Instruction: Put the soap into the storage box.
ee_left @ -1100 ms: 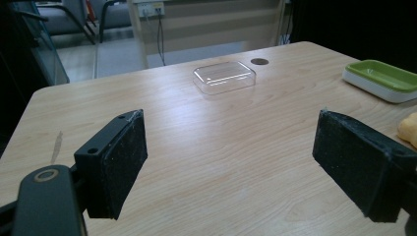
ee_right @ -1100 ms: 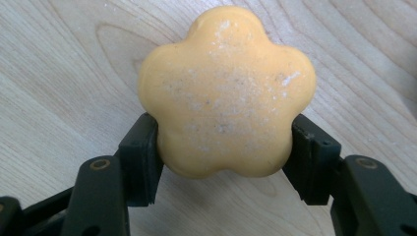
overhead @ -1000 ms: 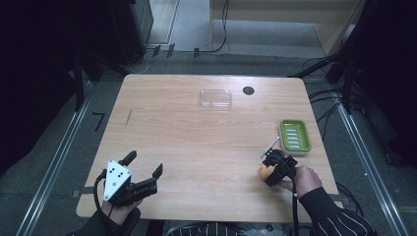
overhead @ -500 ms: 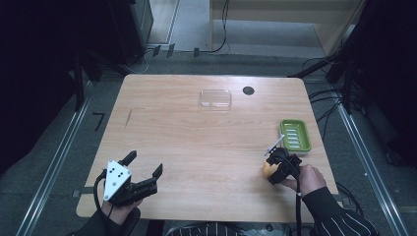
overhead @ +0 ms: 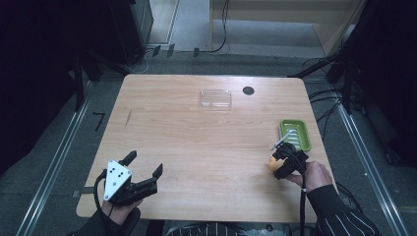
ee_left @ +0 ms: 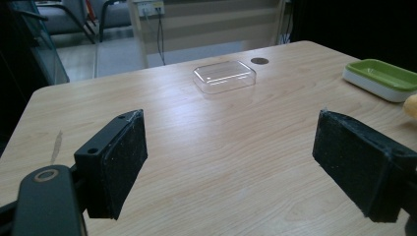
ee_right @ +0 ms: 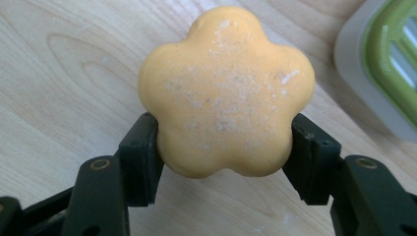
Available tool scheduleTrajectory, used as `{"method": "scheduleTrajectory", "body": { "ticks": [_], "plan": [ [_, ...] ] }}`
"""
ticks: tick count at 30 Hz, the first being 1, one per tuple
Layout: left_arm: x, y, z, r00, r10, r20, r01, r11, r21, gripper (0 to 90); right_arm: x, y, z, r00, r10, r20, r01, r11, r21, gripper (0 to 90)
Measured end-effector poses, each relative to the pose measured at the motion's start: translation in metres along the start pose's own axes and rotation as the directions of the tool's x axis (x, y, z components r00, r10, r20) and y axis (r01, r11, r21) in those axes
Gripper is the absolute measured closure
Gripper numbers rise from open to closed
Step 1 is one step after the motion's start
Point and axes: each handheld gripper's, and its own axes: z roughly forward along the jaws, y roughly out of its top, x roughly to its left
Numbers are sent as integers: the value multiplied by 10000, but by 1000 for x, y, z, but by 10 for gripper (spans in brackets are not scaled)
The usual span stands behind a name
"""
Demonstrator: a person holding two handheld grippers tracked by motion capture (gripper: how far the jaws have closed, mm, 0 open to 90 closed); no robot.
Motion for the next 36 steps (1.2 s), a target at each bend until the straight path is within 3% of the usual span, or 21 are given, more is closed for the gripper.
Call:
{"method": "scheduleTrajectory", "body": {
  "ticks": [23, 36],
  "plan": [
    [0, 0, 0, 10000, -9, 13, 9, 10000, 2, 137, -14, 1, -7, 9993, 288, 242, -283, 9994, -215, 398],
    [0, 0, 0, 10000, -8, 12, 8, 10000, -2, 137, -29, 1, -17, 9962, 752, 432, -727, 9957, -575, 398]
  ]
}}
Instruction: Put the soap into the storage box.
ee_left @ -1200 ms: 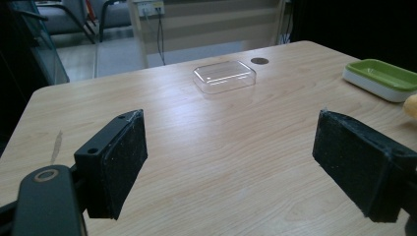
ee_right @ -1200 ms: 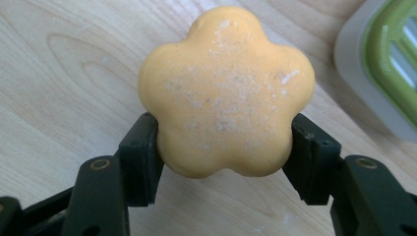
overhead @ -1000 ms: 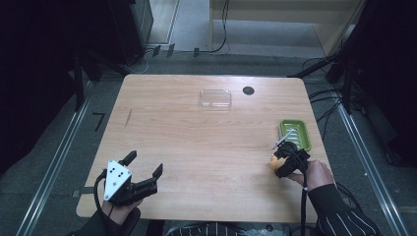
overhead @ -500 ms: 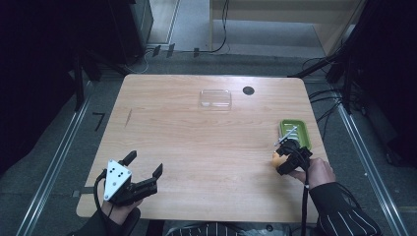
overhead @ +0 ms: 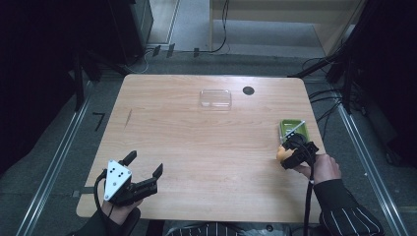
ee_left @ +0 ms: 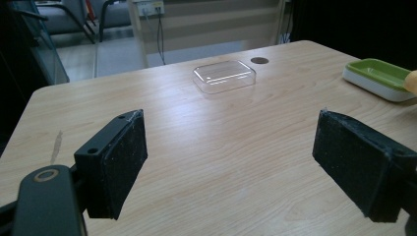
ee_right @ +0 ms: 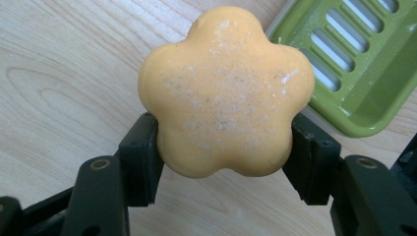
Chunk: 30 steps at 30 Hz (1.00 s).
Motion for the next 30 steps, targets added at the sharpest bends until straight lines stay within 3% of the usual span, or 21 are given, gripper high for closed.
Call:
{"method": "scheduleTrajectory", "body": {
  "ticks": [30],
  "plan": [
    [0, 0, 0, 10000, 32, -7, -32, 10000, 18, 137, -36, 17, -4, 9961, 746, 467, -734, 9969, -282, 398]
  ]
}}
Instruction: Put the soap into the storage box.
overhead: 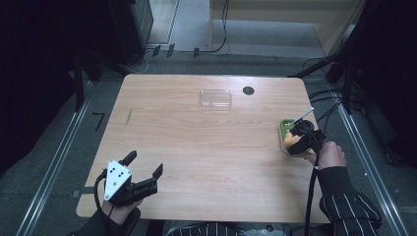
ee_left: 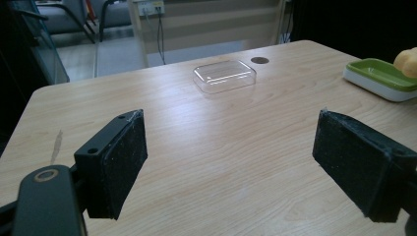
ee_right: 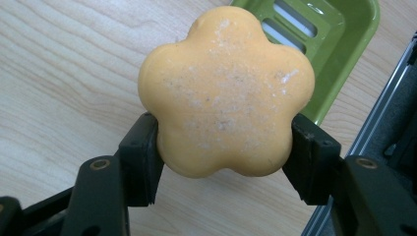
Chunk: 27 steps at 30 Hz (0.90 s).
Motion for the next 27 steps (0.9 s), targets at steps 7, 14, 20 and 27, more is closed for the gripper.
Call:
{"method": "scheduleTrajectory", "body": {
  "ticks": [7, 14, 20, 27],
  "plan": [
    [0, 0, 0, 10000, 2, 11, -2, 10000, 7, 137, -3, 5, 4, 9999, 65, 130, -66, 9999, 91, 398],
    [0, 0, 0, 10000, -18, -10, 18, 10000, -5, 137, -9, 9, 5, 9996, 215, 186, -216, 9997, 66, 398],
    [0, 0, 0, 10000, 0, 1, 0, 10000, 7, 137, -12, 14, 5, 9993, 299, 212, -299, 9996, 3, 398],
    [0, 0, 0, 10000, 17, 4, -17, 10000, 15, 137, -18, 18, 7, 9991, 350, 257, -350, 9994, -32, 398]
  ]
}}
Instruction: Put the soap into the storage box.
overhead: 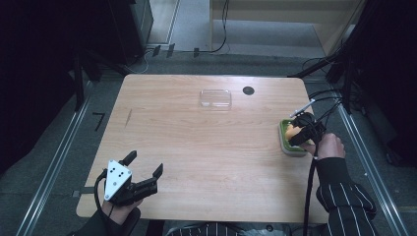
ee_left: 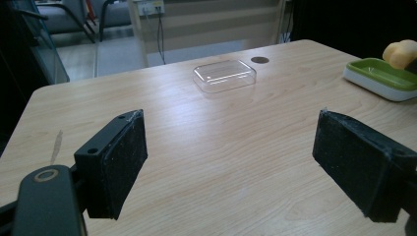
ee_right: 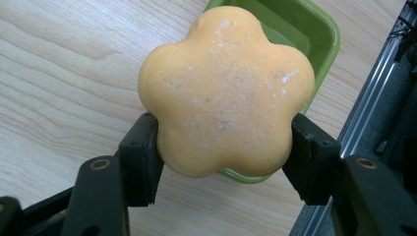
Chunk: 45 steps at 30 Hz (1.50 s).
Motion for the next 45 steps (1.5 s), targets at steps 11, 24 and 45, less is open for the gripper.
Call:
{"method": "scheduleTrajectory", "body": {
  "ticks": [11, 24, 45],
  "plan": [
    [0, 0, 0, 10000, -2, 2, 2, 10000, 3, 137, -12, 7, 13, 9999, 105, 73, -106, 9998, 154, 397],
    [0, 0, 0, 10000, -20, 5, 20, 10000, 6, 137, -19, 15, 28, 9999, 117, 100, -121, 9990, 441, 397],
    [0, 0, 0, 10000, -22, 3, 22, 10000, 7, 137, -17, 18, 39, 9997, -31, 249, 12, 9970, 779, 396]
  ]
}}
